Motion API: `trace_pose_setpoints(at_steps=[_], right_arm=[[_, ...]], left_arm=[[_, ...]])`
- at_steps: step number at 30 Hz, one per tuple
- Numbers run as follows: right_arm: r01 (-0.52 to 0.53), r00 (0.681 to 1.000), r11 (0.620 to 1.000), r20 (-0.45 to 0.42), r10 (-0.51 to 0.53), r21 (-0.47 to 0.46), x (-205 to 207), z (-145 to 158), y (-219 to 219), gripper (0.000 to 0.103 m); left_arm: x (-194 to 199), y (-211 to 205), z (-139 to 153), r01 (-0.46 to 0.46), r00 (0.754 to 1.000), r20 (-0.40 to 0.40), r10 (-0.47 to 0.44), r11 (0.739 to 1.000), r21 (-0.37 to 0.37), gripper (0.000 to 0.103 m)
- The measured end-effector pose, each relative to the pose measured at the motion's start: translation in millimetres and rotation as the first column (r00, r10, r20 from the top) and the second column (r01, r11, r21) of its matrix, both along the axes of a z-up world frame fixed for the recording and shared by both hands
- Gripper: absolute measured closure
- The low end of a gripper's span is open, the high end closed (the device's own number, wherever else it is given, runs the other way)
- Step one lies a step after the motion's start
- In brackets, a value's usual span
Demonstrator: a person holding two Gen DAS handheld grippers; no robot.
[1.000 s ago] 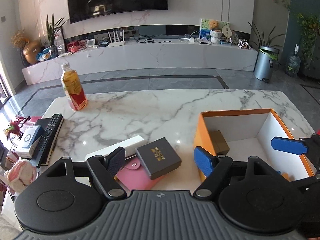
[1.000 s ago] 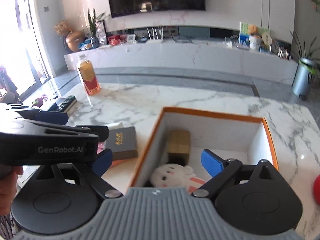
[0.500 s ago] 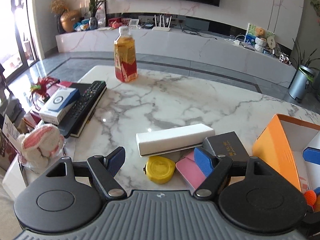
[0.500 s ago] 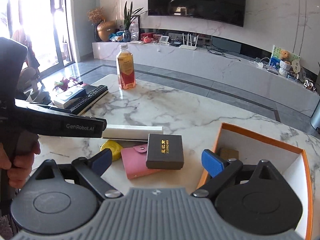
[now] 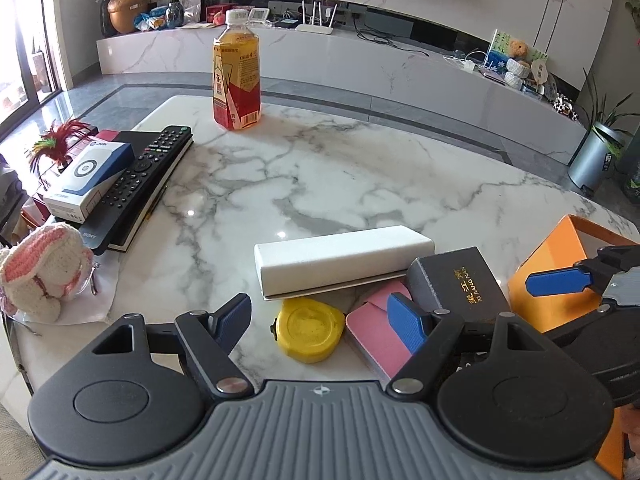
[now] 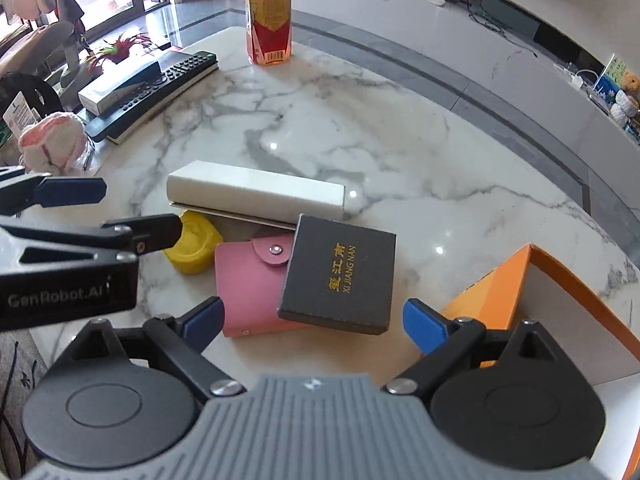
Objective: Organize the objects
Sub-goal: 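Move the right tool over the black XIJIANGNAN box while the left tool approaches the white case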
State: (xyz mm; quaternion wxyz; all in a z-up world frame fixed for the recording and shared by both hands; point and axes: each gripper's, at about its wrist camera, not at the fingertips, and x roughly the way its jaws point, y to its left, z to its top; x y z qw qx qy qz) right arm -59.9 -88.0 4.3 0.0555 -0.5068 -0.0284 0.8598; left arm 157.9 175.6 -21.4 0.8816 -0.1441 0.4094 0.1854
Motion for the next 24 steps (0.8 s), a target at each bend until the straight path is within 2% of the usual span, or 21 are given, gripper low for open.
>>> trace_pose_setpoints(at_steps=[4, 6, 10, 12, 15, 19, 24], right_arm=[[0.034, 0.997, 0.999, 0.066, -0.037, 0.043, -15.9, -7.9, 5.3, 0.007], [0.041, 0.996, 0.999, 0.076, -0.043, 0.028, -22.0, -8.0, 9.2, 0.007], [0.041, 0.993, 0.999, 0.107, -0.042, 0.017, -34.1, -9.1, 14.6, 0.007], [0.045, 0.992, 0.999, 0.121, -0.047, 0.023, -38.9, -10.8, 17.0, 0.007], [0.048, 0.990, 0.998, 0.133, -0.052, 0.036, -43.7, -13.6, 20.7, 0.007], [0.008, 0.989, 0.998, 0.149, -0.018, 0.065, -45.3, -16.9, 19.1, 0.007], [-0.019, 0.982, 0.999, 0.190, 0.009, 0.050, -52.3, -25.8, 18.6, 0.007]], left_arm=[[18.8, 9.5, -1.9, 0.094, 0.994, -0.063, -0.093, 0.995, 0.014, 0.015], [25.3, 14.8, -1.2, 0.125, 0.989, -0.080, -0.124, 0.992, 0.008, 0.015], [39.4, 22.9, -1.7, 0.246, 0.965, -0.106, -0.241, 0.969, 0.030, 0.015], [45.8, 24.8, -5.7, 0.288, 0.954, -0.104, -0.283, 0.957, 0.040, 0.015], [47.6, 26.0, -13.0, 0.342, 0.939, -0.053, -0.339, 0.938, 0.055, 0.015], [49.4, 25.1, -16.5, 0.440, 0.898, -0.018, -0.440, 0.895, 0.077, 0.016], [50.5, 21.3, -14.9, 0.516, 0.853, -0.027, -0.521, 0.835, 0.192, 0.015]])
